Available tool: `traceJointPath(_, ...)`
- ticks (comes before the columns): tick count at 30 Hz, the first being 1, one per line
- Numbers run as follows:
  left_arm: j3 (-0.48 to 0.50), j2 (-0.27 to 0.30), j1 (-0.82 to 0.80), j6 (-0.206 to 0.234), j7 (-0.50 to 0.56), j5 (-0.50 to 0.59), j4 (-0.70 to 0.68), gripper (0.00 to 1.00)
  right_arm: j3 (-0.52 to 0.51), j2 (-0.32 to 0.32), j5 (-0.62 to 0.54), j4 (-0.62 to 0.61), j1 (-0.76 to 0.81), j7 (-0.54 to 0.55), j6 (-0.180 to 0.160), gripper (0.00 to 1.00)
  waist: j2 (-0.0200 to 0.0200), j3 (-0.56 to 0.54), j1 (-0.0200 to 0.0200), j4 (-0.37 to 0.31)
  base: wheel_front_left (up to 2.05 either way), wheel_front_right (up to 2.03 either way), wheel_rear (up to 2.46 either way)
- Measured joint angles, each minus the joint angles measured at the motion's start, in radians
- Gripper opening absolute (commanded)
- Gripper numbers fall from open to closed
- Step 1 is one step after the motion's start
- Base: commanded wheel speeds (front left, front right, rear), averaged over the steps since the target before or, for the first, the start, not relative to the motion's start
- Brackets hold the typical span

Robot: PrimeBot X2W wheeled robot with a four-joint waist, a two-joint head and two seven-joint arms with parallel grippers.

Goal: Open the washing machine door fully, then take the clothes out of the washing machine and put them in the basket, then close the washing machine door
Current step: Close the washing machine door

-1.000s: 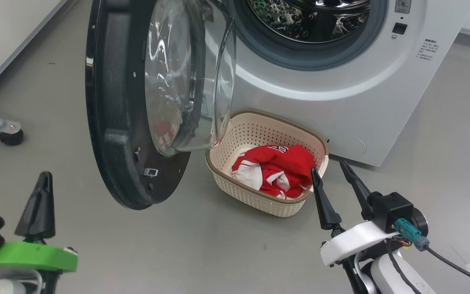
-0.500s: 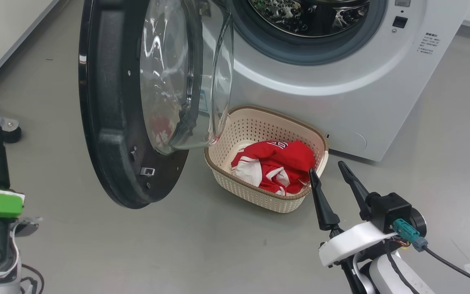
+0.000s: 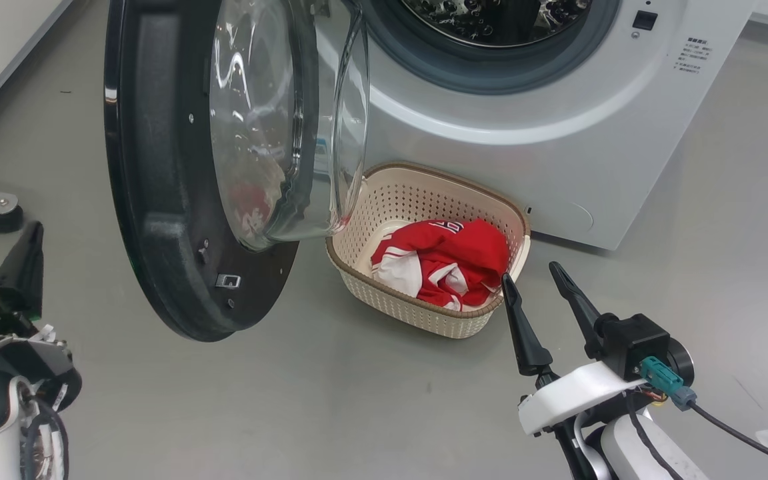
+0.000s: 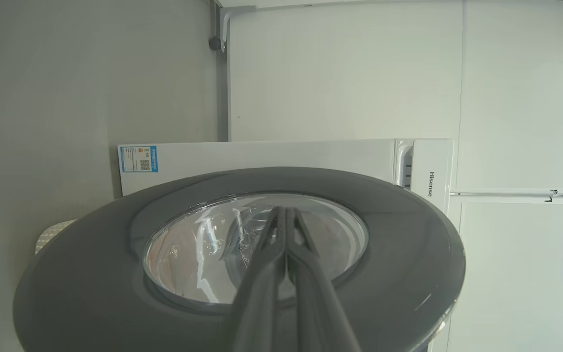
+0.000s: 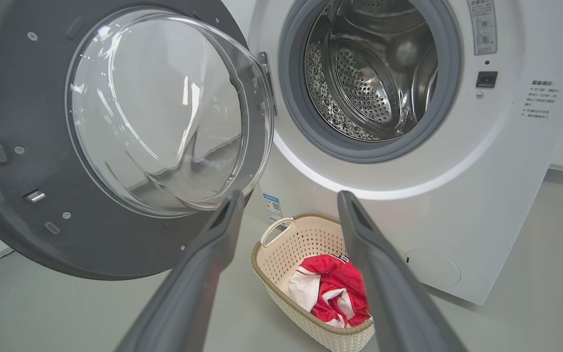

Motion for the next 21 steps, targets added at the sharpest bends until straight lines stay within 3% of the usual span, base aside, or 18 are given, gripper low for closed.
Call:
traceJointPath(7, -0.011, 0.014, 0.0, 0.0, 0.122, -0.064, 0.028, 0.0, -0.001, 0.0, 0.0, 0.0, -0.001, 0.0, 0.0, 1.0, 0.0, 0.009, 0.0, -0.006, 0.0, 0.0, 0.0)
traceJointPath(21, -0.113, 0.022, 0.034, 0.0, 0.268, -0.092, 0.08, 0.0, -0.004, -0.001, 0.0, 0.001, -0.006, 0.0, 0.0, 1.0, 0.0, 0.018, 0.0, -0.016, 0.0, 0.0, 0.0)
